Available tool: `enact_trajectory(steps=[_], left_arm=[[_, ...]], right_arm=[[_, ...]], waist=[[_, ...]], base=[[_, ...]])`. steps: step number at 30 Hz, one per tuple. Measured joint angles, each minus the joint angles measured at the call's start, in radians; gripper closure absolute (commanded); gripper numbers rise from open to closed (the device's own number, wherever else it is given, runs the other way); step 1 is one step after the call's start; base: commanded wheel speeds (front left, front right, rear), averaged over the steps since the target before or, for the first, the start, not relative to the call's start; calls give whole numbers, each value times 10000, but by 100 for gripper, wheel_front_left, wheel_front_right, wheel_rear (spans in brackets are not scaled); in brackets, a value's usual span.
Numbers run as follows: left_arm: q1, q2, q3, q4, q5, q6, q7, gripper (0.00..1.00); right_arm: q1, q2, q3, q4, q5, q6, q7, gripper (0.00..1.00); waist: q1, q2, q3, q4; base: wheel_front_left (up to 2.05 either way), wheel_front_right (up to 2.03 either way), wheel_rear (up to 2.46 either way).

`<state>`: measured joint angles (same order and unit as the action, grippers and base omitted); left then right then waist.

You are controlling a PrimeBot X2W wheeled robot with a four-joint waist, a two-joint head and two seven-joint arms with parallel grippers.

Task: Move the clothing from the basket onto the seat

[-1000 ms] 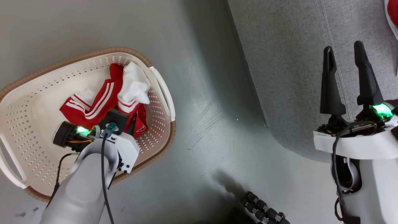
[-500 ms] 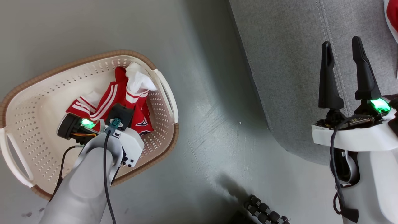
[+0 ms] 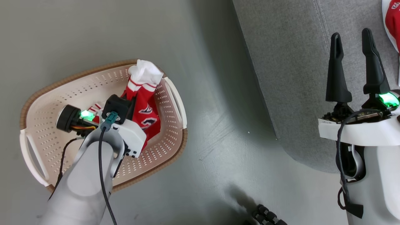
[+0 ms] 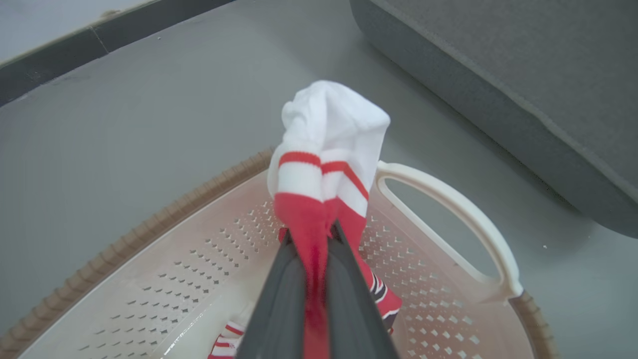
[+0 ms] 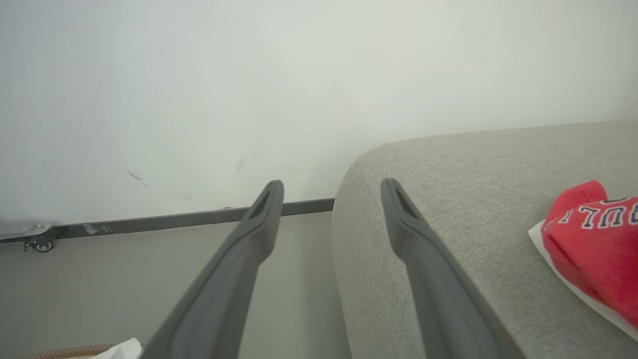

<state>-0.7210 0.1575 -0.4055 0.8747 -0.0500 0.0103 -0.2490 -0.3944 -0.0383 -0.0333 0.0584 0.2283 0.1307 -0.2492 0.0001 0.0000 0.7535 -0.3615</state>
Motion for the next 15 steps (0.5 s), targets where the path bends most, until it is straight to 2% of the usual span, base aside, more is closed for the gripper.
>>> enact_trajectory(steps=[15], left_arm=[[456, -69, 516, -2696, -311, 366, -35, 100]], right_arm=[[-244, -10, -77, 96, -383, 0, -2, 0]], waist=[[0, 0, -875, 517]], base=[[0, 0, 0]])
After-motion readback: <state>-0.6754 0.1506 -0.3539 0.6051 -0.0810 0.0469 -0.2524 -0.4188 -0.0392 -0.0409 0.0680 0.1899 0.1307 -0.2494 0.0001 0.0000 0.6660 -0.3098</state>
